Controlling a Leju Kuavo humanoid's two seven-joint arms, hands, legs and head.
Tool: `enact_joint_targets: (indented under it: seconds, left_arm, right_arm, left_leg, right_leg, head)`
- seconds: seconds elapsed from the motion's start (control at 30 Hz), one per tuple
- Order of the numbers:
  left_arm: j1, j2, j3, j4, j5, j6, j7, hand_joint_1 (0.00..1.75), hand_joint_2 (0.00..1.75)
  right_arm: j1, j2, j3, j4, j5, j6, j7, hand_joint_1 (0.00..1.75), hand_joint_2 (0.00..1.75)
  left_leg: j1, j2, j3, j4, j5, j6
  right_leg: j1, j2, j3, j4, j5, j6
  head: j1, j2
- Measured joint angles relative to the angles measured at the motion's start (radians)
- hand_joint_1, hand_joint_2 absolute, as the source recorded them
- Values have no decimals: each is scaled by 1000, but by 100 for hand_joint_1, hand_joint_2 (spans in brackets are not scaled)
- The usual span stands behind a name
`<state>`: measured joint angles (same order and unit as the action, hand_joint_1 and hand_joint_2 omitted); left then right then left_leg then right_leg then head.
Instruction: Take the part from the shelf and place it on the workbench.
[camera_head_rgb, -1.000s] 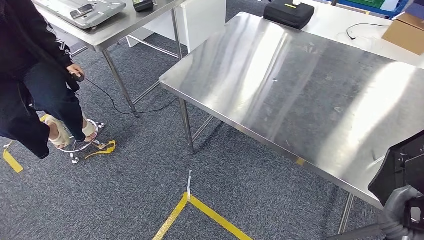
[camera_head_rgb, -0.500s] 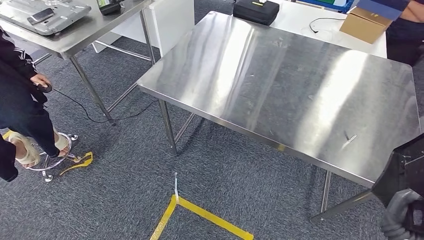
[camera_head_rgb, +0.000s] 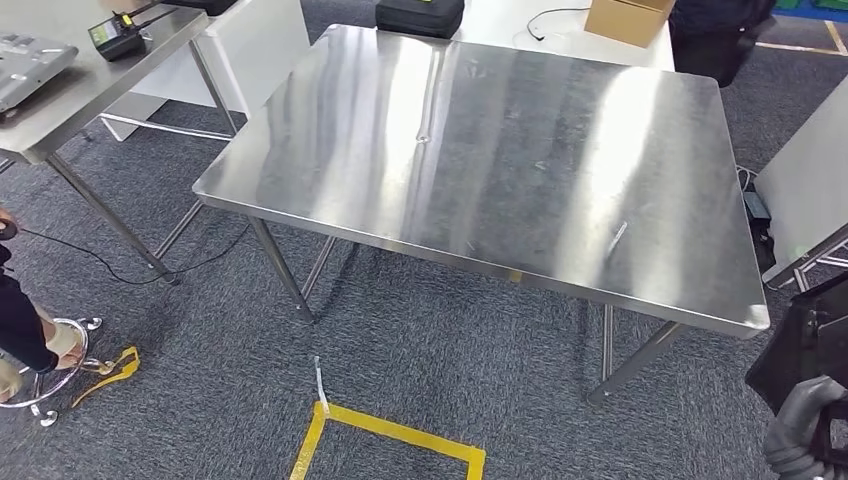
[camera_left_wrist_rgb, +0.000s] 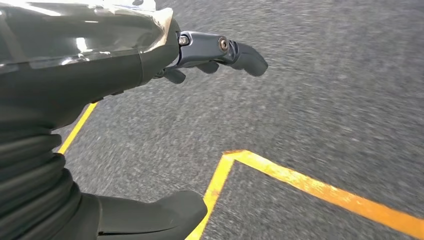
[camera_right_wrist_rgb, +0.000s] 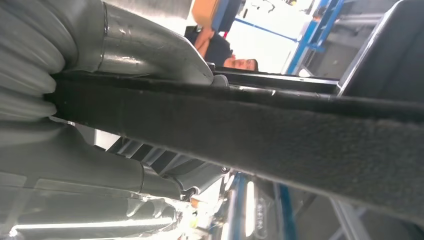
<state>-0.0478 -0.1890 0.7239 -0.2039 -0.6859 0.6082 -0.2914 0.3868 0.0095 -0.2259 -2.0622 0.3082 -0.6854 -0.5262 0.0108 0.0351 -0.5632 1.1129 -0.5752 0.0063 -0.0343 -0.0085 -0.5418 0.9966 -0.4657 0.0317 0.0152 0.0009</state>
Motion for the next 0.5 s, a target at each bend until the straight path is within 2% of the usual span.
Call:
enact_joint_targets:
  seconds: [0.03, 0.07, 0.1, 0.13, 0.17, 0.2, 0.27, 0.3, 0.33, 0.4, 0.43, 0.47, 0.5]
  left_arm:
    - [1, 0, 0, 0, 0, -2, 0, 0, 175]
    - [2, 1, 0, 0, 0, -3, 0, 0, 175]
    - [4, 1, 0, 0, 0, -4, 0, 0, 175]
    - [5, 1, 0, 0, 0, -5, -1, 0, 175]
    - [6, 1, 0, 0, -1, -6, -1, 0, 175]
    - [6, 2, 0, 0, -1, -6, -2, 0, 175]
    - [7, 3, 0, 0, -2, -6, -3, 0, 175]
    - [7, 4, 0, 0, -2, -6, -3, 0, 175]
    - [6, 4, -1, 0, -2, -6, -3, 0, 175]
    - [6, 4, -1, -1, -2, -6, -4, 0, 175]
    - [5, 3, -1, -1, -3, -5, -4, 0, 175]
    - [4, 3, -2, -2, -4, -5, -4, 0, 175]
    - [3, 2, -2, -2, -6, -4, -3, 0, 175]
  right_arm:
    - [-1, 0, 0, 0, 0, 0, 0, 171, 175]
    - [-1, 1, 0, 0, 0, 0, 0, 171, 175]
    - [-1, 2, 0, 0, 0, 0, 0, 171, 175]
    - [-1, 2, 0, 0, 0, 0, 0, 171, 175]
    - [-1, 2, 0, 0, -1, 0, 0, 171, 175]
    - [-1, 2, 0, 0, -1, 0, 0, 171, 175]
    - [-2, 3, -1, 0, -1, 0, 0, 171, 175]
    - [-1, 3, -2, -1, -2, 0, 0, 171, 175]
    - [-1, 3, -3, -1, -3, 0, 0, 171, 175]
    - [1, 4, -9, -2, -3, 0, -6, 171, 175]
    - [2, 5, -14, -2, 2, 0, -14, 171, 175]
    - [1, 6, -20, -3, 10, 0, -23, 171, 175]
    - [-1, 9, -27, -3, 20, 0, -32, 171, 175]
  left_leg:
    - [0, -24, -33, 71, -38, -1]
    - [0, -34, -65, 138, -65, -1]
    - [0, -37, -88, 182, -75, -1]
    - [0, -38, -94, 188, -63, 1]
    - [1, -41, -80, 152, -31, 4]
    - [1, -50, -51, 85, 11, 7]
    - [5, -91, 6, -47, 71, 11]
    - [5, -106, 20, -81, 81, 13]
    - [3, -111, 24, -94, 81, 16]
    - [-1, -88, 24, -100, 87, 28]
    - [-1, -78, 24, -105, 91, 36]
    - [1, -67, 24, -110, 95, 43]
    - [1, -56, 23, -113, 98, 49]
  right_leg:
    - [2, 10, -2, 0, 1, -3]
    - [3, 22, -3, 1, 2, -5]
    - [5, 34, -4, 1, 2, -5]
    - [6, 46, -3, 2, 2, -5]
    - [6, 59, -1, 2, 2, -5]
    - [6, 72, 1, 2, 2, -4]
    - [9, 94, 0, 5, 1, -1]
    - [10, 104, -5, 6, 3, 3]
    - [10, 114, -10, 5, 5, 10]
    - [7, 128, -21, 3, 10, 24]
    - [7, 116, -30, 13, 4, 28]
    - [10, 93, -45, 39, -11, 28]
    - [11, 64, -70, 91, -38, 24]
  head:
    - [-1, 0]
    - [-1, 0]
    - [-1, 0]
    - [-1, 0]
    - [-1, 0]
    - [-1, 0]
    - [-1, 0]
    - [-1, 0]
    - [-1, 0]
    - [-1, 0]
    - [0, 0]
    - [2, 0]
    - [5, 0]
